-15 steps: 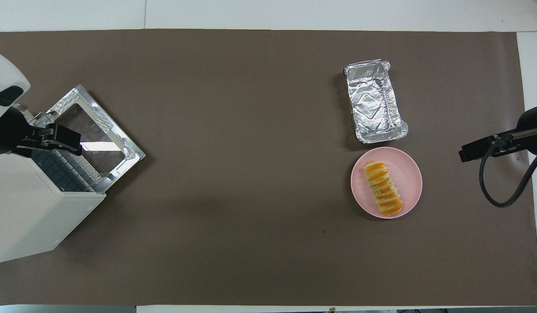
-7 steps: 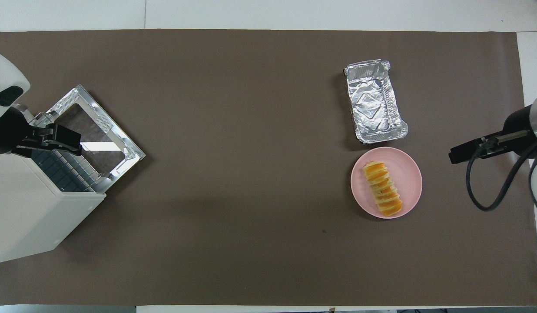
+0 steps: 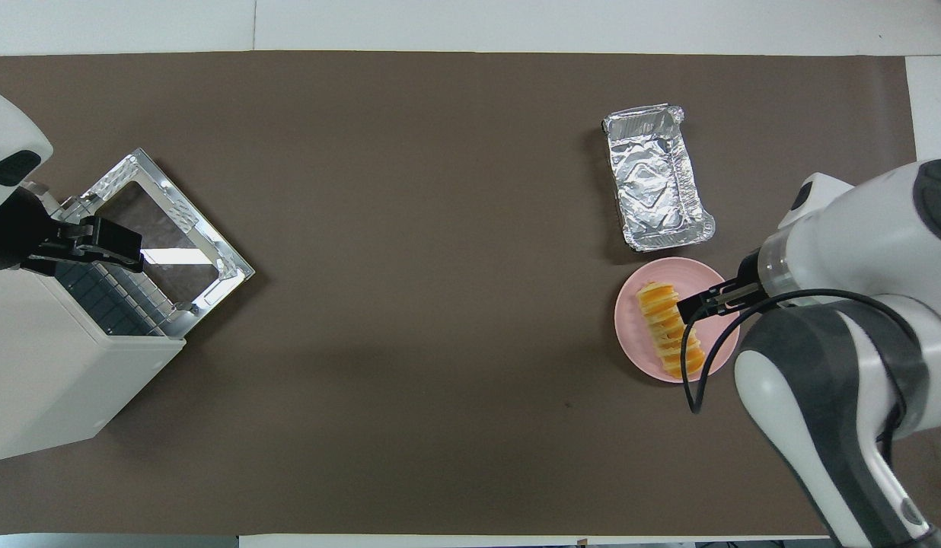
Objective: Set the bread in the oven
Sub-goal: 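Grasp the orange bread on the pink plate with the right gripper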
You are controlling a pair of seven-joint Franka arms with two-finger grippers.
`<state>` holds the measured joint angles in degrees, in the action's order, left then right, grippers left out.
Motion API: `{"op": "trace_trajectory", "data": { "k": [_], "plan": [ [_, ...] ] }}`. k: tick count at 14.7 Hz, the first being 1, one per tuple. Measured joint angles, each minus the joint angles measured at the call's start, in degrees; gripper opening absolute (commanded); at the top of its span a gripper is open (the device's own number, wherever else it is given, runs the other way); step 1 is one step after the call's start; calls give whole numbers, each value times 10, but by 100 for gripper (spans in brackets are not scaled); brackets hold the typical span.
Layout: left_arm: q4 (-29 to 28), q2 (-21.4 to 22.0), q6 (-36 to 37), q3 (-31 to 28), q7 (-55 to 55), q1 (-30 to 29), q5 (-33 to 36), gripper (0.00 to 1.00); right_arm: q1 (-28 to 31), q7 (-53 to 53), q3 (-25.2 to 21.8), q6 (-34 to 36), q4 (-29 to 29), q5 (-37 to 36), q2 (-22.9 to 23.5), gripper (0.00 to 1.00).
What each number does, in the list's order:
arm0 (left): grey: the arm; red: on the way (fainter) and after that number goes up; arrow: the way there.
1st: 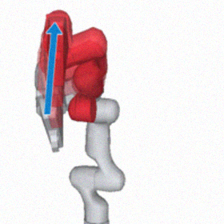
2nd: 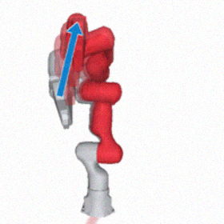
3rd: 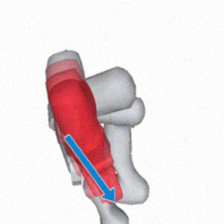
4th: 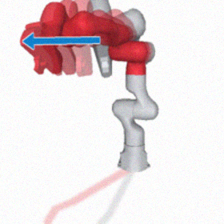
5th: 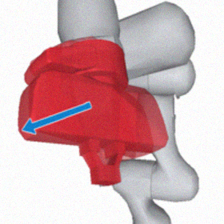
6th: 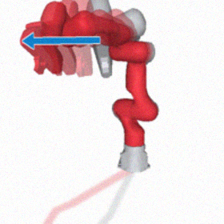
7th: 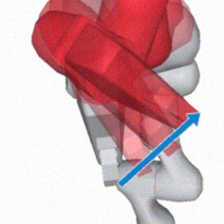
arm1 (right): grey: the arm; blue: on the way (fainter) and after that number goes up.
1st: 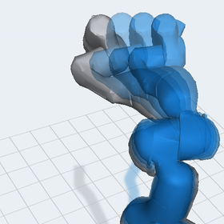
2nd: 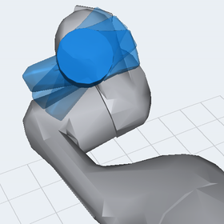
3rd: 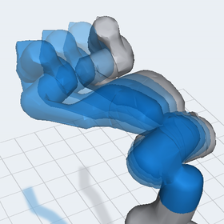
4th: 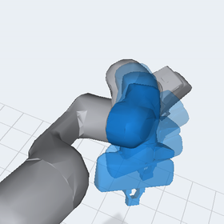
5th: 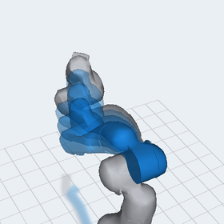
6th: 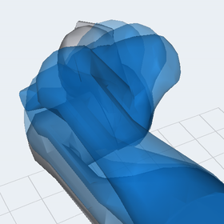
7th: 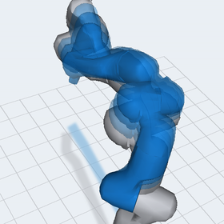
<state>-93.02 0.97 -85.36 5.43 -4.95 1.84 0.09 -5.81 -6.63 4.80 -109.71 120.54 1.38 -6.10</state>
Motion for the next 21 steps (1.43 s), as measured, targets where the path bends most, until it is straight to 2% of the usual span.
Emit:
{"op": "trace_trajectory", "data": {
  "k": [3, 5, 9, 13, 16, 17, 20, 21],
  "plan": [
    [0, 0, 0, 0, 0, 0, 0, 100, -20, 9, 1, -139, 87, 0, 20, 100],
    [0, 0, 0, 0, 0, 0, 0, 100, -22, 9, 0, -198, 113, 0, 44, 100],
    [0, 0, 0, 0, 0, 0, 0, 100, -20, 6, -2, -249, 132, 0, 70, 100],
    [0, 0, 0, 0, 0, 0, 0, 100, -20, 6, -4, -257, 148, 0, 73, 98],
    [0, 0, 0, 0, 0, 0, 0, 100, -19, 6, -4, -257, 152, 0, 74, 80],
    [0, 0, 0, 0, 0, 0, 0, 100, -18, 6, -5, -257, 153, 0, 75, 67],
    [0, 0, 0, 0, 0, 0, 0, 100, -12, 5, -5, -258, 154, 0, 78, 3],
    [0, 0, 0, 0, 0, 0, 0, 100, -12, 5, -6, -259, 154, -1, 78, 0]
  ]
}}
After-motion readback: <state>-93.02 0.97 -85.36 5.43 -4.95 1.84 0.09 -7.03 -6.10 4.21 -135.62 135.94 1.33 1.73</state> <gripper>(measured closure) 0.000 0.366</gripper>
